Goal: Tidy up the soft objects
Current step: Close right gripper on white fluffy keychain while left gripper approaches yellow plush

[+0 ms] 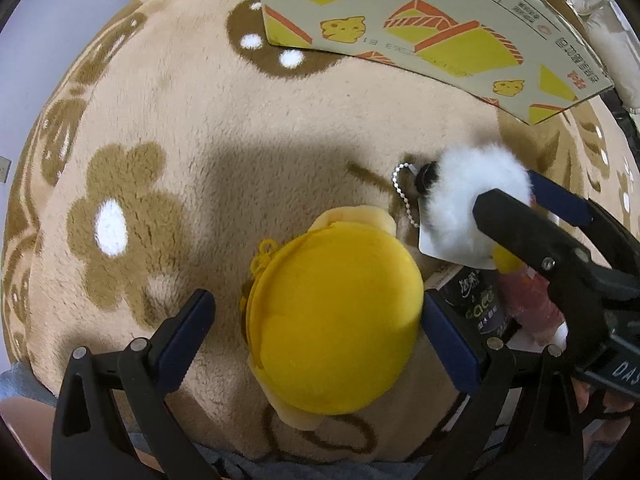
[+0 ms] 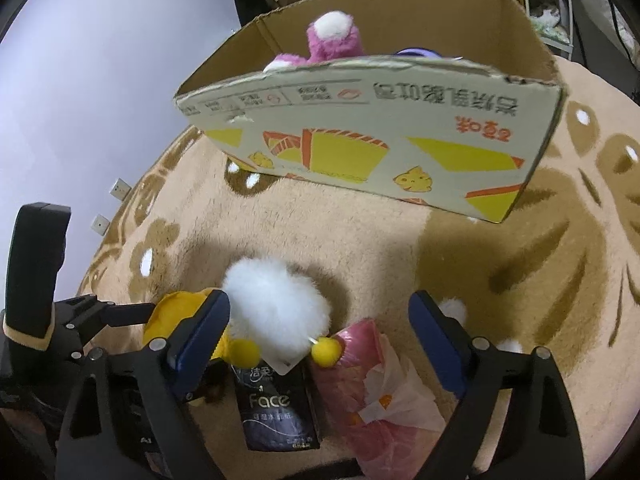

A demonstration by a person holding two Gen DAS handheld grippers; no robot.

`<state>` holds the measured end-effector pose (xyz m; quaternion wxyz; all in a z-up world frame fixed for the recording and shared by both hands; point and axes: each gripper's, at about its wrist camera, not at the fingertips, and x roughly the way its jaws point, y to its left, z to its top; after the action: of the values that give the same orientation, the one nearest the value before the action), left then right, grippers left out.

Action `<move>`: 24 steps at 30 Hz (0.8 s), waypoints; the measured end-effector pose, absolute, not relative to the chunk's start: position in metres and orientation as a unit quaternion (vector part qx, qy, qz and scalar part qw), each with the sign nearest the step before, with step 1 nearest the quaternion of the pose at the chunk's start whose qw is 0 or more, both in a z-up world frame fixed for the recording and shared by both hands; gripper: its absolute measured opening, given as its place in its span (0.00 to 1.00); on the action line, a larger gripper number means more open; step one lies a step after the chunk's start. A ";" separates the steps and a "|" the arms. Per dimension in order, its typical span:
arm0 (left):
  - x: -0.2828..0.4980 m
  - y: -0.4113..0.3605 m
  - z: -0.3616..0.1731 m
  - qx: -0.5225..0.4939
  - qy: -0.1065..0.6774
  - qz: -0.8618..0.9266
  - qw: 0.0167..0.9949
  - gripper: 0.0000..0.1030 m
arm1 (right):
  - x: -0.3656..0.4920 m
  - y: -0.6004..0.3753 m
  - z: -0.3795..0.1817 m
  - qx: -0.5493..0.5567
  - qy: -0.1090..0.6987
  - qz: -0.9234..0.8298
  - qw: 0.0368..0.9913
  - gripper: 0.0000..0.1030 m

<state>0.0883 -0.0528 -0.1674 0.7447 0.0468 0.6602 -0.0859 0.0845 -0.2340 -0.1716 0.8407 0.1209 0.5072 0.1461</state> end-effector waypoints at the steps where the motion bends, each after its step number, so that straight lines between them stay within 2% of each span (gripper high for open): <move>1: 0.090 -0.052 -0.168 0.047 0.661 -0.086 0.744 0.97 | 0.085 -0.232 -0.173 0.121 0.510 0.149 0.839 0.84; 5: 0.097 -0.054 -0.172 0.050 0.661 -0.083 0.744 0.97 | 0.086 -0.228 -0.175 0.122 0.512 0.156 0.836 0.80; 7: 0.100 -0.055 -0.177 0.049 0.663 -0.083 0.743 0.97 | 0.088 -0.224 -0.176 0.120 0.513 0.160 0.835 0.71; 14: 0.101 -0.054 -0.188 0.041 0.665 -0.078 0.742 0.97 | 0.093 -0.218 -0.184 0.110 0.523 0.162 0.830 0.67; 17: 0.099 -0.051 -0.188 0.038 0.666 -0.084 0.740 0.92 | 0.095 -0.217 -0.188 0.110 0.524 0.163 0.828 0.59; 18: 0.098 -0.049 -0.189 0.037 0.667 -0.086 0.739 0.90 | 0.095 -0.216 -0.188 0.109 0.525 0.164 0.828 0.55; 19: 0.091 -0.049 -0.188 0.040 0.668 -0.086 0.739 0.90 | 0.096 -0.216 -0.189 0.110 0.525 0.167 0.827 0.45; 21: 0.090 -0.052 -0.190 0.043 0.668 -0.085 0.738 0.87 | 0.098 -0.215 -0.190 0.119 0.525 0.176 0.824 0.37; 24: 0.087 -0.054 -0.189 0.042 0.666 -0.086 0.740 0.81 | 0.098 -0.212 -0.188 0.122 0.521 0.175 0.826 0.35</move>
<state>0.0866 -0.0544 -0.1891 0.7401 0.0418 0.6656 -0.0863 0.0979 -0.2122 -0.1883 0.8264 0.1216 0.5211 0.1751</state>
